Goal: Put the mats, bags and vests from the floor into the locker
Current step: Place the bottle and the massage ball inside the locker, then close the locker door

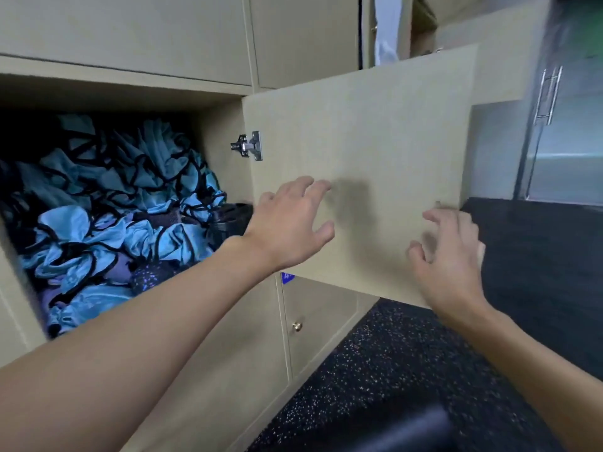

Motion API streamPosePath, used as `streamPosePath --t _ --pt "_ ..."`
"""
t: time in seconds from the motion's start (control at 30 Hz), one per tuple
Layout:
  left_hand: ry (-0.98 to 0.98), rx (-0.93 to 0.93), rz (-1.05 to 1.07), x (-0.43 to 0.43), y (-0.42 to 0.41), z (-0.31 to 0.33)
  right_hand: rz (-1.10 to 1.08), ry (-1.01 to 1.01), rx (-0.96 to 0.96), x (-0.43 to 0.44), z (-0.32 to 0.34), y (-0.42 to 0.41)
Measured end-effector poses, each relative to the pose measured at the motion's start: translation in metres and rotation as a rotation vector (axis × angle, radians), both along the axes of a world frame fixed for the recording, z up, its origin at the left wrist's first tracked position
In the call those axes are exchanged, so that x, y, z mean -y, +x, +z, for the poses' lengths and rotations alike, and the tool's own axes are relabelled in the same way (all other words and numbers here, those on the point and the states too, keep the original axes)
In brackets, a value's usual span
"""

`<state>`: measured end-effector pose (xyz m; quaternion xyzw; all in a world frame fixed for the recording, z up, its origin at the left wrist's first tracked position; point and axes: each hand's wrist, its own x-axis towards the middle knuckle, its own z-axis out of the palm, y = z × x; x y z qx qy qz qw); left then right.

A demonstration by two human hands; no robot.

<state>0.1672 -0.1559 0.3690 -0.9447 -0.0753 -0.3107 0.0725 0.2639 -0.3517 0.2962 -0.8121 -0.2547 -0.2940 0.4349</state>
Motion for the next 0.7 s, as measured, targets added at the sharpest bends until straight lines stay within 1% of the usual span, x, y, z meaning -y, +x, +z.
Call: streamPosePath --t 0.07,0.17,0.2,0.27,0.37,0.5,0.63,0.7 --pt "0.03 -0.017 -0.045 0.022 0.017 0.006 0.011 0.039 -0.157 0.012 -0.003 0.012" --pt "0.051 -0.033 -0.087 0.047 0.037 0.018 0.164 0.187 -0.378 0.012 -0.008 0.034" --pt "0.059 -0.036 -0.097 0.053 0.041 0.021 0.205 0.241 -0.416 0.01 -0.009 0.039" --pt "0.081 -0.036 -0.11 0.063 0.047 0.029 0.212 0.292 -0.445 0.007 -0.01 0.044" --pt "0.079 -0.019 -0.134 0.074 0.049 0.037 0.181 0.284 -0.404 0.007 -0.014 0.04" --pt "0.049 0.079 -0.18 0.08 0.04 0.044 0.234 0.33 -0.251 0.011 -0.023 0.015" --pt "0.221 0.239 -0.221 0.079 0.008 0.047 0.365 0.364 -0.144 0.011 -0.027 -0.022" --pt "0.234 0.254 -0.247 0.078 -0.013 0.049 0.42 0.351 -0.12 0.007 -0.026 -0.04"
